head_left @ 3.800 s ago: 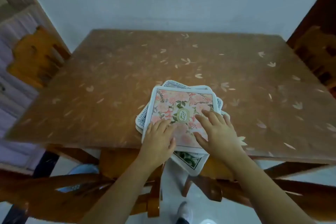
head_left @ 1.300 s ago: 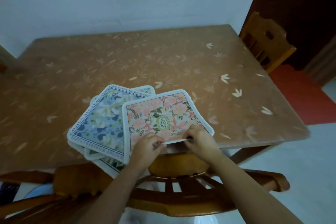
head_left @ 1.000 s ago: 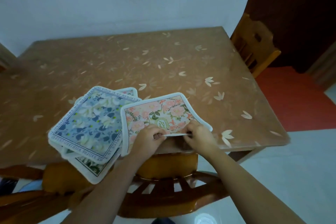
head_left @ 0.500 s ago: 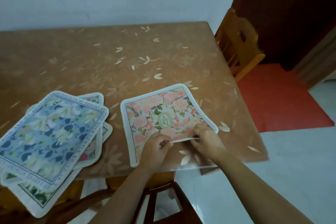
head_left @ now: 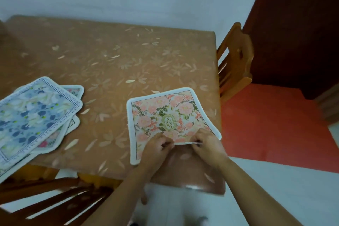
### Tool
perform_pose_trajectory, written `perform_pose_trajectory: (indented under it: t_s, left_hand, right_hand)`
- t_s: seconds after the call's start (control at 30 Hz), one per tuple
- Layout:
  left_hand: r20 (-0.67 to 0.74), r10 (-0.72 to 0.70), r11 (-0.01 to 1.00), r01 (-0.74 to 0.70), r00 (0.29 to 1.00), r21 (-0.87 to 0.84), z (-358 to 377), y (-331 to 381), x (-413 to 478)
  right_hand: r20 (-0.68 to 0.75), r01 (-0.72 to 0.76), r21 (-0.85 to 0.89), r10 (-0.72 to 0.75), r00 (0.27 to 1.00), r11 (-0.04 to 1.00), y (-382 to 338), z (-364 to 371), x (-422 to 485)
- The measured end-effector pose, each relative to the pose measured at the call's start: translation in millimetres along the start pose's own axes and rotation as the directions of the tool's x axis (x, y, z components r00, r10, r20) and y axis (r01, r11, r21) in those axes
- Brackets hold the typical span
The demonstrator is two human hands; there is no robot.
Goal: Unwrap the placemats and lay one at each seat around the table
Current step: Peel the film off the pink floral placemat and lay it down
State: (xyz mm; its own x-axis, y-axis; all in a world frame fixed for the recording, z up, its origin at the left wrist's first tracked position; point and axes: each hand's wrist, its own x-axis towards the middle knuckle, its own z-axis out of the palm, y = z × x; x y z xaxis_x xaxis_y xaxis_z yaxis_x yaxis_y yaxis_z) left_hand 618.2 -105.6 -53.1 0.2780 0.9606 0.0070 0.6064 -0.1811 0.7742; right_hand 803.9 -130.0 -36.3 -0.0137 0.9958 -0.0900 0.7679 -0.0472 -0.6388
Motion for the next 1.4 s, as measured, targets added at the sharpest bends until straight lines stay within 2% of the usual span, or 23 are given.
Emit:
perform_pose_trajectory:
  t_s: [0.23, 0.57, 0.77, 1.03, 1.17, 1.3, 1.33, 1.4]
  left_hand:
    - [-0.026, -0.068, 0.997, 0.069, 0.997, 0.04, 49.6, 29.3, 18.7]
    - [-0.099, -0.126, 0.992, 0.126, 0.987, -0.006, 53.7, 8.3, 63.6]
    - [-0.184, -0.237, 0.971, 0.229, 0.954, -0.067, 48.1, -13.0, 91.4]
    - [-0.239, -0.25, 0.966, 0.257, 0.938, 0.001, 30.4, -34.0, 97.8]
    - [-0.298, -0.284, 0.944, 0.32, 0.911, 0.079, 26.7, -43.1, 83.7]
    - [-0.321, -0.245, 0.896, 0.34, 0.915, 0.284, 41.2, -25.8, 76.4]
    - [-0.35, -0.245, 0.886, 0.355, 0.904, 0.298, 48.7, -19.5, 76.2]
    - [-0.391, -0.327, 0.883, 0.425, 0.86, 0.197, 66.6, -3.1, 78.3]
  right_hand:
    - [0.022, 0.05, -0.042, -0.049, 0.999, 0.998, 49.0, -28.4, 16.7]
    - [0.061, 0.086, -0.035, -0.084, 0.995, 0.996, 57.1, -22.6, 73.9]
    - [0.188, 0.126, -0.056, -0.114, 0.975, 0.99, 51.7, -18.9, 125.5]
    - [0.28, 0.143, 0.019, -0.143, 0.949, 0.99, 46.8, -0.9, 148.8]
    - [0.388, 0.267, 0.0, -0.247, 0.888, 0.964, 41.8, 12.6, 153.6]
    - [0.512, 0.506, -0.039, -0.417, 0.751, 0.862, 53.9, 14.3, 156.5]
    - [0.52, 0.525, -0.027, -0.437, 0.734, 0.85, 57.3, 11.0, 157.8]
    - [0.521, 0.545, 0.006, -0.468, 0.714, 0.839, 63.8, 2.0, 164.6]
